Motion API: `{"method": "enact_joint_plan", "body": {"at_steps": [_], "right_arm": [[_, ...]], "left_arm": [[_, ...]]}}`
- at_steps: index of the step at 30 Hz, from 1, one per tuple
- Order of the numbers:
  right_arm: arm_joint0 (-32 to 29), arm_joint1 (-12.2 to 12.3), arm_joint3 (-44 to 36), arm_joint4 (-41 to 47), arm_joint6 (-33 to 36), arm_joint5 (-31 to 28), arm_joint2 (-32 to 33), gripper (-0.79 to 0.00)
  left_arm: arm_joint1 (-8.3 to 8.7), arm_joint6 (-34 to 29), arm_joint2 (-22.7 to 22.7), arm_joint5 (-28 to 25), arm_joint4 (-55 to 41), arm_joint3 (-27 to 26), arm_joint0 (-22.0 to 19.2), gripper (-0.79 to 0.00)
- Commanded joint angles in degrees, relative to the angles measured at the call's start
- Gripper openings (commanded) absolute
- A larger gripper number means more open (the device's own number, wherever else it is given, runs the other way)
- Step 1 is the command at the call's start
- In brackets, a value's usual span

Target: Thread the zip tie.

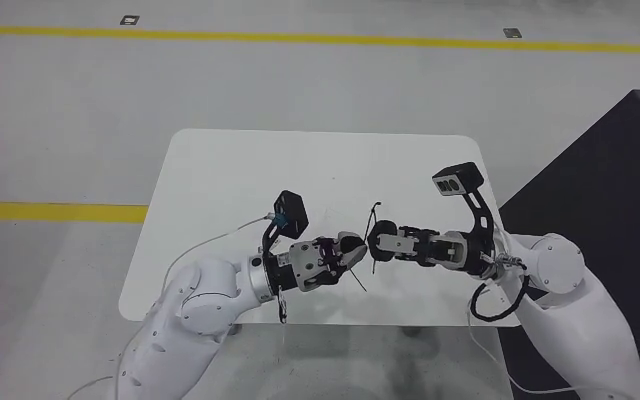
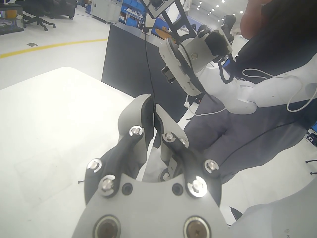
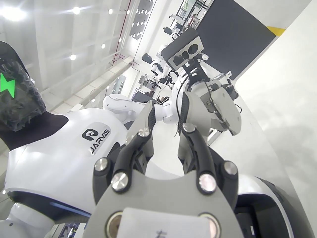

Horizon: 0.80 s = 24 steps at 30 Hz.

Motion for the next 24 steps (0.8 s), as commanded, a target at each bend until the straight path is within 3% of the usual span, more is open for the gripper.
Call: {"method": "enact_joint_plan", "body": {"at_steps": [1, 24], "right_arm": [[-0.04, -0.06, 0.17, -0.01, 0.00, 0.02, 0.01, -0.582], [-0.58, -0.69, -0.08, -0.70, 0.22, 0.61, 0.14, -0.680]], "left_arm": [[-0.01, 0.09, -0.04, -0.03, -0.03, 0.06, -0.03, -0.785], [0.04, 0.38, -0.07, -0.41, 2.17, -0.62, 0.56, -0.785]]}}
